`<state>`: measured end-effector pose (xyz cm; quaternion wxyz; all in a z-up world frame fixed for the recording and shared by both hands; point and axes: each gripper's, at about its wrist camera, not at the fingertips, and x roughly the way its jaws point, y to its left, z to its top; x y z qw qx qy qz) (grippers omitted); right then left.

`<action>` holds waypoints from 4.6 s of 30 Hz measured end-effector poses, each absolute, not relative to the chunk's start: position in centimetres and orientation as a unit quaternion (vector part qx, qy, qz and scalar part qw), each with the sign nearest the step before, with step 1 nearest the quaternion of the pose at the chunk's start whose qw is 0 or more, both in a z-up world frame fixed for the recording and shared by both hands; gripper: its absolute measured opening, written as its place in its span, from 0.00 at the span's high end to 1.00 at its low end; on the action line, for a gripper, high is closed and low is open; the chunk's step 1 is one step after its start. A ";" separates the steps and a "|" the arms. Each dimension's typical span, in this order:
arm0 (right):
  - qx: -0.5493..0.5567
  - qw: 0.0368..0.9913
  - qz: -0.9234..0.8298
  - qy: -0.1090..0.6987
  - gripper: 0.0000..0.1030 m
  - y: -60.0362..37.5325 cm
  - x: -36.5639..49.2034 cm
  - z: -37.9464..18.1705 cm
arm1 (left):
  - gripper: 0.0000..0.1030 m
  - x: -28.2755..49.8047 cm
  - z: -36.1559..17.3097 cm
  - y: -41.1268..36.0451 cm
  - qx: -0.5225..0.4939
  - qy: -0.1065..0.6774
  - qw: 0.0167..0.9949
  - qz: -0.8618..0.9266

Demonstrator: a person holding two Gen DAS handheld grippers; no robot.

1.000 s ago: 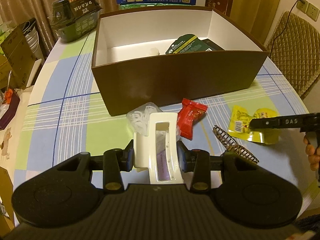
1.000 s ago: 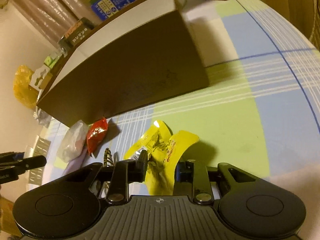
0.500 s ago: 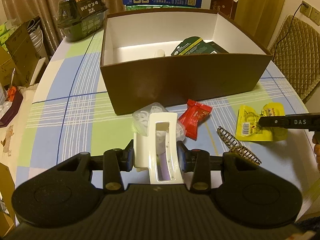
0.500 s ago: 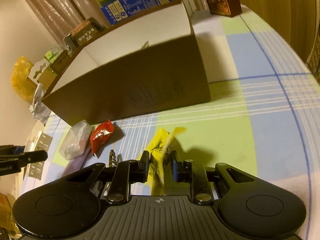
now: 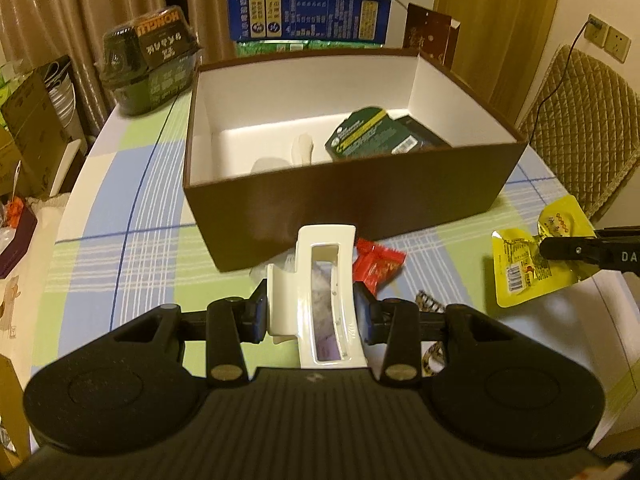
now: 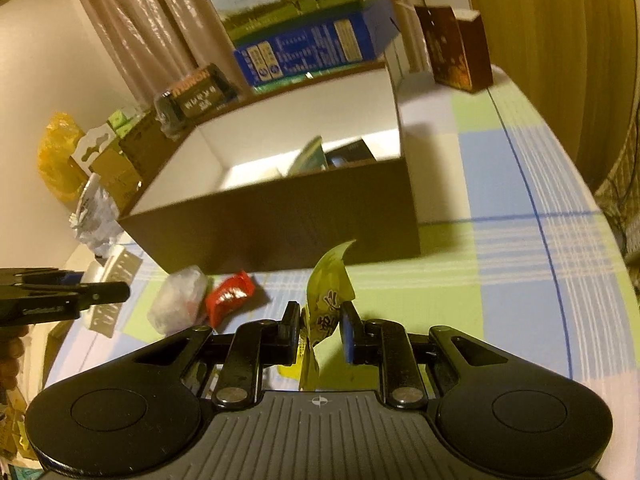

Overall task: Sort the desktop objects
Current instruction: 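Carry the white clip and yellow packet with both tools over the brown box, then open both tools to drop the clip and packet into the brown box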

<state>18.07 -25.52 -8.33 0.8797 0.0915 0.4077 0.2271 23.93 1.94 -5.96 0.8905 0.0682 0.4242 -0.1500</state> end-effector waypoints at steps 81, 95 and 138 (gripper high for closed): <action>0.104 0.856 0.241 0.444 0.83 -13.0 46.2 -11.0 | 0.59 53.6 -10.4 -1.2 0.081 0.482 0.864 -0.121; 0.058 0.872 0.226 0.431 0.18 -14.6 45.1 -9.2 | 0.38 51.8 -8.9 -1.1 0.072 0.462 0.872 -0.146; 0.002 0.904 0.204 0.377 0.02 -17.1 27.8 -2.0 | 0.11 34.9 0.6 1.4 0.049 0.399 0.908 -0.121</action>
